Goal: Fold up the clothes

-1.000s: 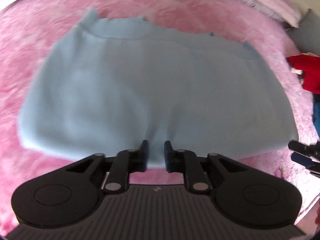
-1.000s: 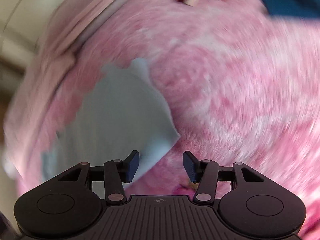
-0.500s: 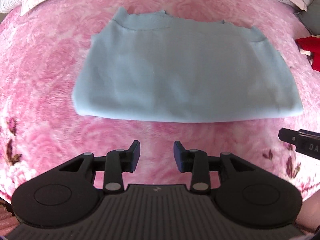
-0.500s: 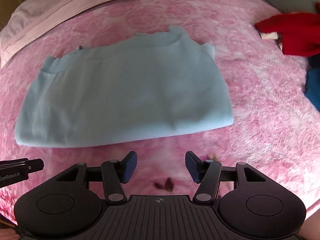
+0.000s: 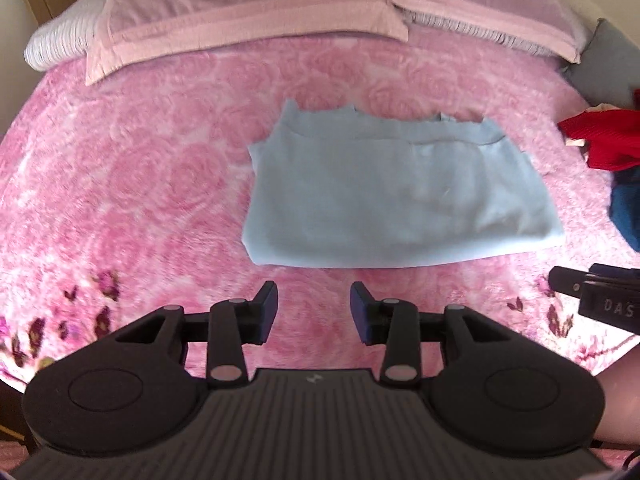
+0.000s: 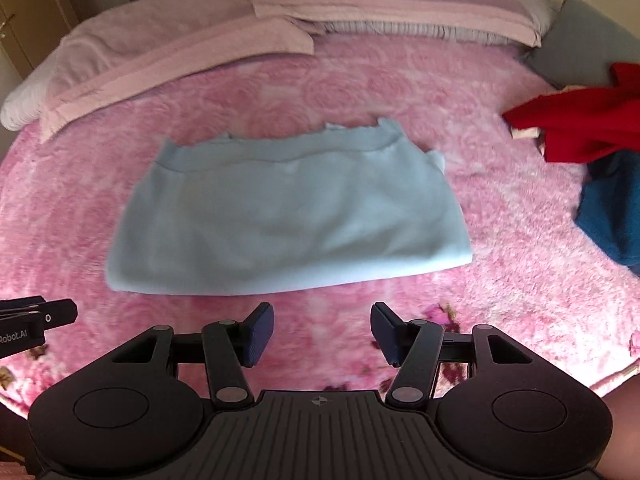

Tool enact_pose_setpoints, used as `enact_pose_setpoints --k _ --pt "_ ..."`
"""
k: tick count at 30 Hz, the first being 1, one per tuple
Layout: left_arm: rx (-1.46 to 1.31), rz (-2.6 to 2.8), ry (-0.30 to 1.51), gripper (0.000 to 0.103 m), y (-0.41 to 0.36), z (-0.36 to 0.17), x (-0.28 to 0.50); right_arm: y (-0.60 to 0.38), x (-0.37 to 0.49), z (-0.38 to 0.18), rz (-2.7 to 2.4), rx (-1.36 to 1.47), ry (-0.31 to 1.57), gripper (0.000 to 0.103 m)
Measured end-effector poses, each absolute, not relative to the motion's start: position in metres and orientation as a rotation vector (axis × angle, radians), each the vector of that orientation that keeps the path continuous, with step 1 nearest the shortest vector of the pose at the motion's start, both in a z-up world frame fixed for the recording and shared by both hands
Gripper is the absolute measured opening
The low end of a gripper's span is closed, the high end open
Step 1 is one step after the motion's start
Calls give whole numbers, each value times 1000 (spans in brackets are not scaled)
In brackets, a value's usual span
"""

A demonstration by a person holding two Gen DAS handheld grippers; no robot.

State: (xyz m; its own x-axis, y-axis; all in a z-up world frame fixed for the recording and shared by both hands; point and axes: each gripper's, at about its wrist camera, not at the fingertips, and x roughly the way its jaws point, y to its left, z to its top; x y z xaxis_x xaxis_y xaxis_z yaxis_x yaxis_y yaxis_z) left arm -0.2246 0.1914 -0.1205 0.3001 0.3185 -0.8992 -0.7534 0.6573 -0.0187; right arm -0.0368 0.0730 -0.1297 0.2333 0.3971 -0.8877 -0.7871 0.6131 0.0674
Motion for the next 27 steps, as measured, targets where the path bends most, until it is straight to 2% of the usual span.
enact_pose_setpoints --k 9,20,27 --pt "-449 730 1036 36 180 -93 -243 64 -69 -105 867 -426 1043 58" --pt "-412 708 985 37 169 -59 -244 45 -65 -78 826 -416 1030 58" --pt "-427 712 984 37 174 -61 -245 42 -63 -78 830 -398 1042 58"
